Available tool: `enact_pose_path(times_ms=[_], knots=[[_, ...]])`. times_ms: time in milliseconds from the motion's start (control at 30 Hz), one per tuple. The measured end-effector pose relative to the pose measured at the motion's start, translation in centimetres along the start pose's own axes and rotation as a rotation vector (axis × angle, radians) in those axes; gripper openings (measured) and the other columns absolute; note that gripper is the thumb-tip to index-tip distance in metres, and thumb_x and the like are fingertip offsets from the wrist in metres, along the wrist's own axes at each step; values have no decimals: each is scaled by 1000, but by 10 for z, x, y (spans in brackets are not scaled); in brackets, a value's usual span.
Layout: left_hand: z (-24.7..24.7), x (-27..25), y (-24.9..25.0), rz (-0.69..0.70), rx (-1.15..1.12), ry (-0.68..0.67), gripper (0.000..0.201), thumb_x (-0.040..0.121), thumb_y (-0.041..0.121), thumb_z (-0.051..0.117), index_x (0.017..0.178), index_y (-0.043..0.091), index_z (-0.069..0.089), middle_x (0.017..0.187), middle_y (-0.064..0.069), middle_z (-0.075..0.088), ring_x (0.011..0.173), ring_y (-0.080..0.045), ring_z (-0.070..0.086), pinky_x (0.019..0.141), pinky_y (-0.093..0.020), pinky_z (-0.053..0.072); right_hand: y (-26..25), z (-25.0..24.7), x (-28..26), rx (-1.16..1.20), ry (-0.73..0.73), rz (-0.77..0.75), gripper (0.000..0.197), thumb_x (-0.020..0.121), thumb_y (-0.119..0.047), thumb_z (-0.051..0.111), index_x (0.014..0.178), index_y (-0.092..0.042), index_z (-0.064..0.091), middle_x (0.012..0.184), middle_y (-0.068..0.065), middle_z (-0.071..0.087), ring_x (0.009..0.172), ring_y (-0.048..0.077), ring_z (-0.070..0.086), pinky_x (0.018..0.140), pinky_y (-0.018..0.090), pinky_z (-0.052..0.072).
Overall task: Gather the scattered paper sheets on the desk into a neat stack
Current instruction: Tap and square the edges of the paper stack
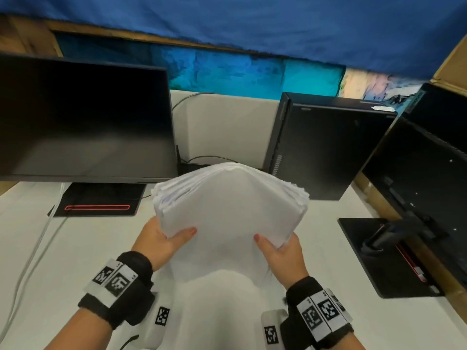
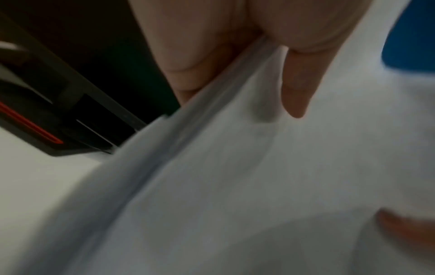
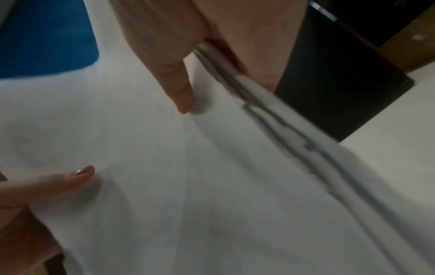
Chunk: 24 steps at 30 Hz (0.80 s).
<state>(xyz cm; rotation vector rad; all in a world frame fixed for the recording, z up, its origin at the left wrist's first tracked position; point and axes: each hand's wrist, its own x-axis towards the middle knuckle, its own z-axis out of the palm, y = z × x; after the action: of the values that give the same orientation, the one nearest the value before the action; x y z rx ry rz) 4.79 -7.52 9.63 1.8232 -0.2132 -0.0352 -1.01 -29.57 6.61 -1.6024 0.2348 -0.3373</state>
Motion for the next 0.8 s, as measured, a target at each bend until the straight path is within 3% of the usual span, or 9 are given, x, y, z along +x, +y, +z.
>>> enact_pose_path(times_ms=[133, 233, 333, 400, 467, 500, 600, 700, 800], knots=[[5, -1, -8, 20, 52, 74, 24, 82, 12, 63, 92, 31, 53, 83, 18, 54, 78, 1, 51, 77, -25, 41, 0, 0, -2, -13, 33, -31, 26, 82, -5, 64, 81, -30, 59, 82, -10, 65, 71, -8, 64, 61, 7, 49], [6, 0, -14, -52, 38, 6, 25, 81, 15, 65, 99, 27, 53, 88, 9, 60, 84, -12, 57, 73, -23, 44, 2, 0, 1, -47, 33, 0, 26, 82, -5, 64, 80, -30, 58, 82, -9, 64, 74, 1, 64, 60, 6, 49], [9, 2, -15, -90, 70, 12, 17, 84, 17, 61, 77, 30, 53, 86, -8, 61, 85, -25, 58, 79, -33, 46, 2, -1, 3, -84, 22, 2, 27, 81, -8, 66, 86, -32, 57, 88, -11, 65, 79, 1, 64, 62, 7, 50], [11, 5, -15, -100, 18, 82, 21, 86, 17, 59, 71, 29, 52, 79, -5, 59, 84, -27, 57, 80, -36, 45, 3, -2, 3, -108, 63, -22, 32, 79, -11, 68, 100, -31, 55, 98, -14, 63, 84, -10, 62, 68, 6, 48], [11, 6, -13, -112, -69, 148, 10, 87, 13, 58, 80, 20, 57, 78, 2, 58, 80, -24, 57, 80, -34, 44, 11, -6, 1, -216, 180, -18, 62, 74, -19, 74, 126, -29, 43, 121, -11, 53, 108, -5, 51, 89, 13, 44], [11, 6, -12, -137, -143, 182, 6, 87, 11, 58, 89, 17, 58, 80, 3, 59, 79, -20, 58, 81, -33, 44, 19, -8, 0, -230, 251, 34, 83, 69, -24, 78, 137, -30, 31, 133, -8, 44, 121, 5, 43, 101, 25, 40], [14, 7, -15, -207, -464, 270, 18, 85, 5, 57, 95, 20, 59, 90, 3, 64, 87, -17, 60, 87, -34, 47, 35, -13, -13, 113, 291, 281, 116, 52, -30, 88, 142, -39, 15, 144, -1, 36, 128, 20, 40, 107, 46, 37], [18, 6, -21, -273, -697, 257, 26, 85, 3, 56, 104, 21, 60, 89, 8, 70, 90, -14, 61, 67, -21, 56, 40, -12, -25, 670, 34, 458, 93, 52, -26, 87, 133, -20, 43, 127, 11, 61, 114, 31, 59, 98, 49, 47], [20, 4, -32, -273, -758, 166, 54, 67, 17, 76, 117, 14, 58, 98, 2, 72, 95, -17, 67, 66, -21, 58, 37, -13, -24, 727, -61, 430, 51, 70, -9, 68, 120, -14, 58, 116, 11, 69, 105, 28, 65, 89, 45, 53]])
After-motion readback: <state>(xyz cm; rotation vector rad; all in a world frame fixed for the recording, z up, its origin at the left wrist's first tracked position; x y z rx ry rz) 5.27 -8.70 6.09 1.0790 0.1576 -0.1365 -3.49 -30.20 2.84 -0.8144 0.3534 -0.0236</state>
